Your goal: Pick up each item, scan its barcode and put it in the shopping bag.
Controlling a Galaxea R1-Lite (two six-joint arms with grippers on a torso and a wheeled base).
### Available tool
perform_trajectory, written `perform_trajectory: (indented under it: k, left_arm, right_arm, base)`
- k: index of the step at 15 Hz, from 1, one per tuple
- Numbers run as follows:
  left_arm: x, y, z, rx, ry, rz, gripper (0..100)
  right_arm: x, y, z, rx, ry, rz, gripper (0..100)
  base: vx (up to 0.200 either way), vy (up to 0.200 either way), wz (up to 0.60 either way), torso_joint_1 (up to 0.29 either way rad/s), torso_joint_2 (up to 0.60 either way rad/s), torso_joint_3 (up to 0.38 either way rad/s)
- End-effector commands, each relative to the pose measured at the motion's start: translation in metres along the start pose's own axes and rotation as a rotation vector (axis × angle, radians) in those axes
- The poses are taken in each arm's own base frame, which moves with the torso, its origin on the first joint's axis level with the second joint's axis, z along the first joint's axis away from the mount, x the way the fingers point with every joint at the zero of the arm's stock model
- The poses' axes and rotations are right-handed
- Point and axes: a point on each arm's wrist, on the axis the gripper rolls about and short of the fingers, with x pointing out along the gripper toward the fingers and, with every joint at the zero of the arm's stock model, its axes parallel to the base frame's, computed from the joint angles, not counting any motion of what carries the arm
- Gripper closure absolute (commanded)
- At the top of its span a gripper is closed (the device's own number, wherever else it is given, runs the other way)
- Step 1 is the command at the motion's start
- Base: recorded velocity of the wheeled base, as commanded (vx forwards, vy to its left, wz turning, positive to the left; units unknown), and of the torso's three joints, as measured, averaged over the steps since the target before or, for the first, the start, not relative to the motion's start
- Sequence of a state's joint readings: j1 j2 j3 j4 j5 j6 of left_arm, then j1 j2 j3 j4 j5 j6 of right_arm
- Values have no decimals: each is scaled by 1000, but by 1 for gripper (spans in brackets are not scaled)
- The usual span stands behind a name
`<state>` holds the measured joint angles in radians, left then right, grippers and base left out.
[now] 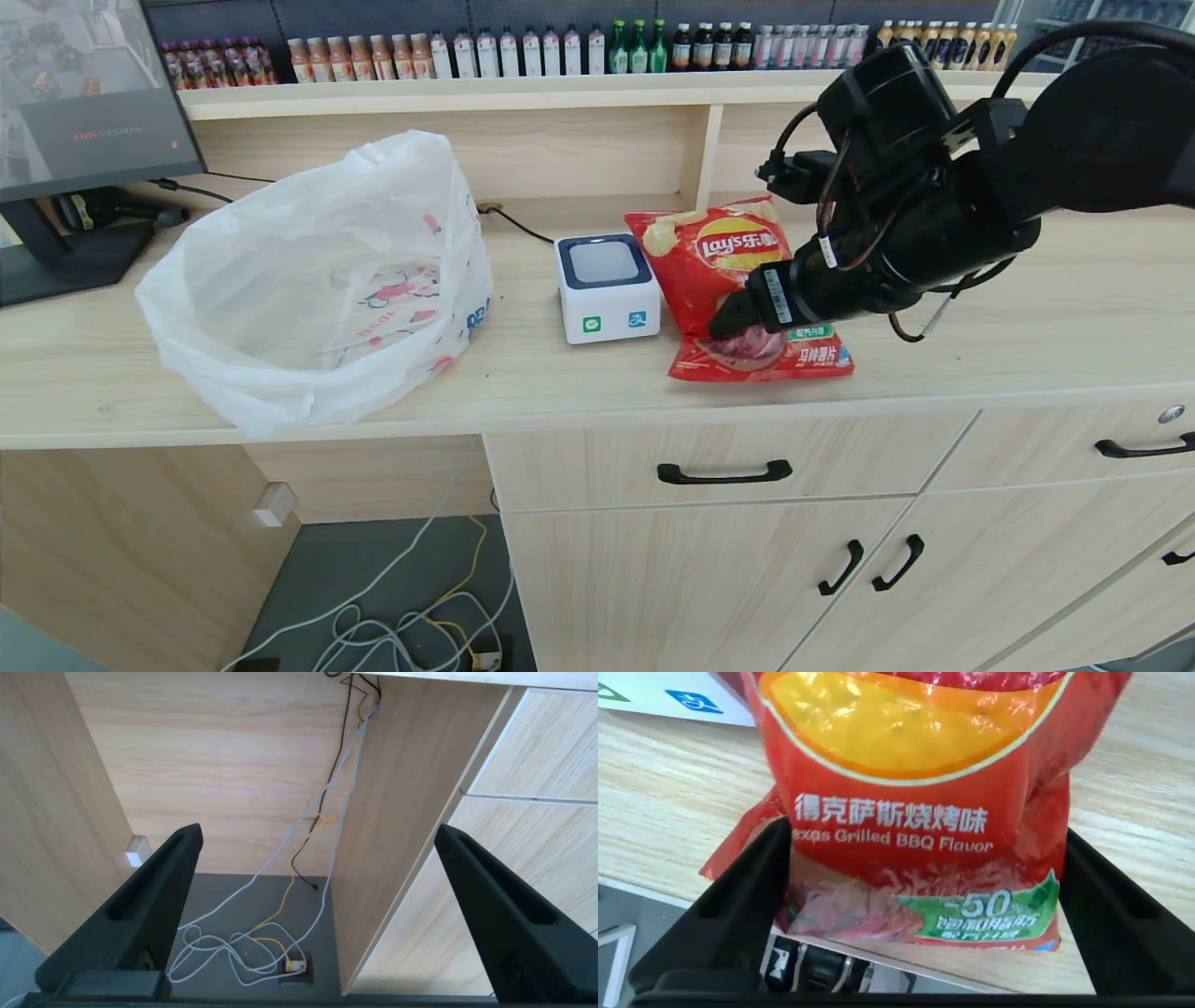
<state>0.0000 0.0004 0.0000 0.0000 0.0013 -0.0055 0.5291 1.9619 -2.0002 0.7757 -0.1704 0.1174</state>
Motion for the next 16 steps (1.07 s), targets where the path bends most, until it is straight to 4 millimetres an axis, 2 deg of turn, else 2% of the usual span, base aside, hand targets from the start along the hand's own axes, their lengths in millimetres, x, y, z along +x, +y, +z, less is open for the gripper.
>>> perform_trajectory:
  k: [1, 4, 6, 8, 10, 13, 16]
  left_arm:
    - [0, 0, 0, -1, 0, 0, 0]
    - [0, 0, 0, -1, 0, 0, 0]
    - [0, 0, 0, -1, 0, 0, 0]
    - [0, 0, 0, -1, 0, 0, 0]
    - [0, 0, 0, -1, 0, 0, 0]
    - [0, 0, 0, -1, 0, 0, 0]
    - [0, 0, 0, -1, 0, 0, 0]
  right_arm:
    - [-24, -2, 2, 9, -41, 10, 0]
    - [-42, 2, 3, -22, -78, 31, 0]
    - [-49, 0, 5, -115, -108, 29, 0]
    - [-49, -1, 6, -132, -111, 27, 0]
    - [-31, -2, 11, -132, -128, 14, 0]
    - [-35, -6, 14, -163, -165, 3, 0]
    - [-36, -8, 29, -202, -304, -13, 0]
  base:
    - [0, 0, 0, 0, 0, 0]
    - [0, 0, 0, 0, 0, 0]
    - [0, 0, 0, 0, 0, 0]
    - [0, 0, 0, 0, 0, 0]
    - [0, 0, 0, 0, 0, 0]
    - [0, 0, 0, 0, 0, 0]
    - [0, 0, 0, 0, 0, 0]
